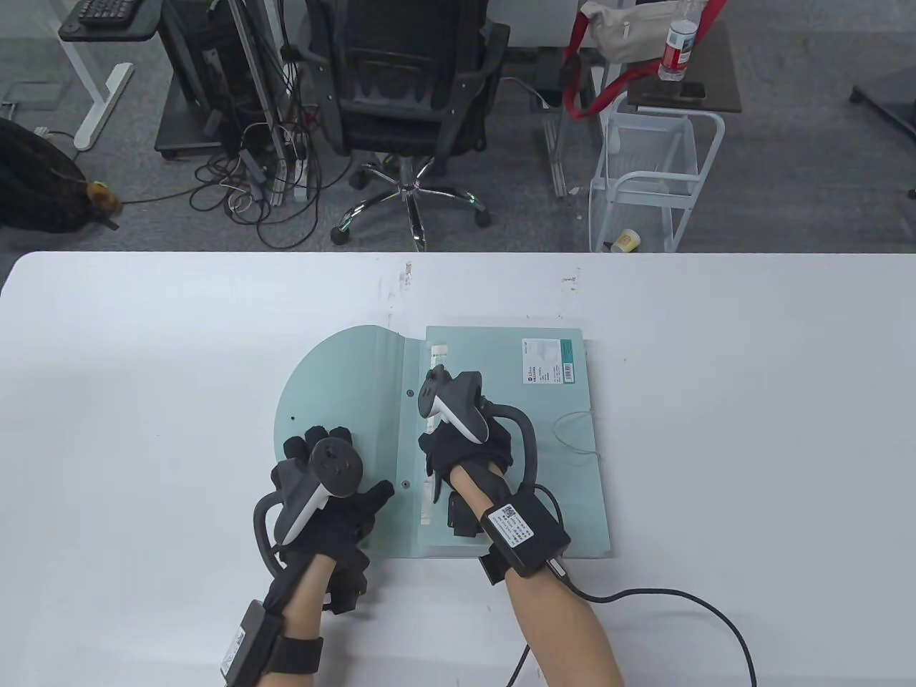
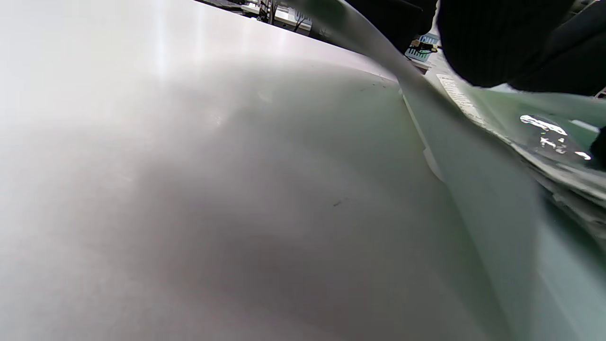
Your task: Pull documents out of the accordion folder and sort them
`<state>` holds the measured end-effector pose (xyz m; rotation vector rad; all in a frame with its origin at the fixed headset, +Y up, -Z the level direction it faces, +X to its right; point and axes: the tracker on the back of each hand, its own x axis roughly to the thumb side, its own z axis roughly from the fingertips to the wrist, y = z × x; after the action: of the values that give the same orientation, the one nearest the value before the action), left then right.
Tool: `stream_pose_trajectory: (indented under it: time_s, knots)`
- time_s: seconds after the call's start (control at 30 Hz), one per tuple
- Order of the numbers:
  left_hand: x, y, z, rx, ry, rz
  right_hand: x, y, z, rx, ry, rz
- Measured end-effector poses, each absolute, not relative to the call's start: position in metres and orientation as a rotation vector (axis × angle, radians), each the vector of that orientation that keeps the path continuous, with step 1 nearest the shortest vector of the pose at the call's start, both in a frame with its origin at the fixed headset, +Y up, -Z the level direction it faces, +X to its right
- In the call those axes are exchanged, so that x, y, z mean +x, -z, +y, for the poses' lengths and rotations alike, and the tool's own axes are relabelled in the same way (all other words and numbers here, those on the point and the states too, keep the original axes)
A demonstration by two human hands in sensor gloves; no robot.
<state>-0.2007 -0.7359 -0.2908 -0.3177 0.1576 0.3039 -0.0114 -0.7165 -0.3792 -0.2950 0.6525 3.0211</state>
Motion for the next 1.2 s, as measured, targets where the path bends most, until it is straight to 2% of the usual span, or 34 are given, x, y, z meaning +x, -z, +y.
stream_pose_trajectory:
  time_s: [0.1,0.4,0.63,0.73,0.93,1.2]
  knots:
    - [-0.201,0.291,-0.737,-0.325,-0.308,0.164,-0.003,0.378,-0.705,-0.262,-2.962,0.611]
    - [-0.195,0.289,-0.736,-0.314,-0.255,0.175,0.051,0.372,-0.64,-0.16,-2.835,0.589]
    - [-0.188,0.287,-0.735,-0.287,-0.188,0.183,0.119,0.354,-0.606,-0.233,-2.656,0.309]
    - [-0.185,0.286,-0.735,-0.275,-0.17,0.181,0.149,0.346,-0.604,-0.24,-2.56,0.229]
    - [-0.183,0.285,-0.736,-0.273,-0.157,0.189,0.207,0.335,-0.615,-0.239,-2.239,0.231]
    - [-0.18,0.284,-0.736,-0.264,-0.127,0.194,0.249,0.334,-0.646,-0.166,-1.795,0.192]
